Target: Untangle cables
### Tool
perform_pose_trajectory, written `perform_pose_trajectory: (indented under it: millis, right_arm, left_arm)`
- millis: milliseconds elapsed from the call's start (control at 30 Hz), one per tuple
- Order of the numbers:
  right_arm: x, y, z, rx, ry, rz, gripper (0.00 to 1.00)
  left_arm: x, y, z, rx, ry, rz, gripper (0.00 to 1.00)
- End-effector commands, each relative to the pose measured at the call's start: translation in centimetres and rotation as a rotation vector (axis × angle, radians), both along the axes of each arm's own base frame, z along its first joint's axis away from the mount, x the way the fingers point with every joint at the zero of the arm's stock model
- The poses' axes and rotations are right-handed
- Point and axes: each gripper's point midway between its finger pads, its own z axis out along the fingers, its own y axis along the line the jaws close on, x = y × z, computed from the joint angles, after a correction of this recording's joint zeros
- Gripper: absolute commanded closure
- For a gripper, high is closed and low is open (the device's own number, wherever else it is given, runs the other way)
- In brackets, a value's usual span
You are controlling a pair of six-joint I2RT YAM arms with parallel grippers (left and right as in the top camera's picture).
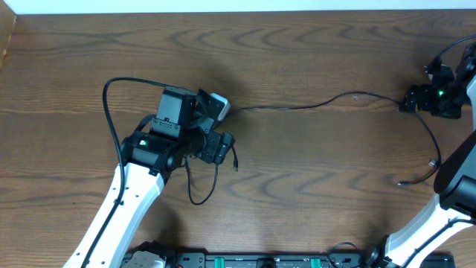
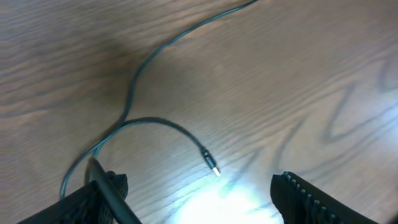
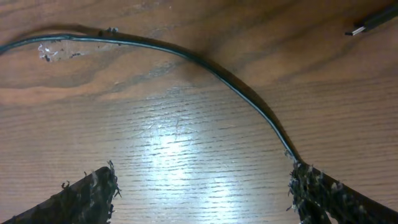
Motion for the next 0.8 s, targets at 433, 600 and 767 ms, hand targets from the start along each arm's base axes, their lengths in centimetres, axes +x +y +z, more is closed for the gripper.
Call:
perform_pose_trajectory:
  millis: [433, 600, 767]
  right_arm:
    - [0.8, -1.0, -3.0, -0.081, -0.007, 0.234, 0.09]
    - [0.4, -0.8, -5.8, -0.049, 0.046, 0.236, 0.10]
    - [-0.6, -0.6, -8.7, -0.018, 0.116, 0.236, 0.13]
  left_arm:
    - [-6.0, 4.1, 4.7, 0.162, -0.136, -0.087, 0.09]
    - [-5.1, 4.2, 4.4, 0.184, -0.139, -0.073, 0.08]
    - [-4.6, 4.1, 4.3, 0.183, -0.144, -0.071, 0.09]
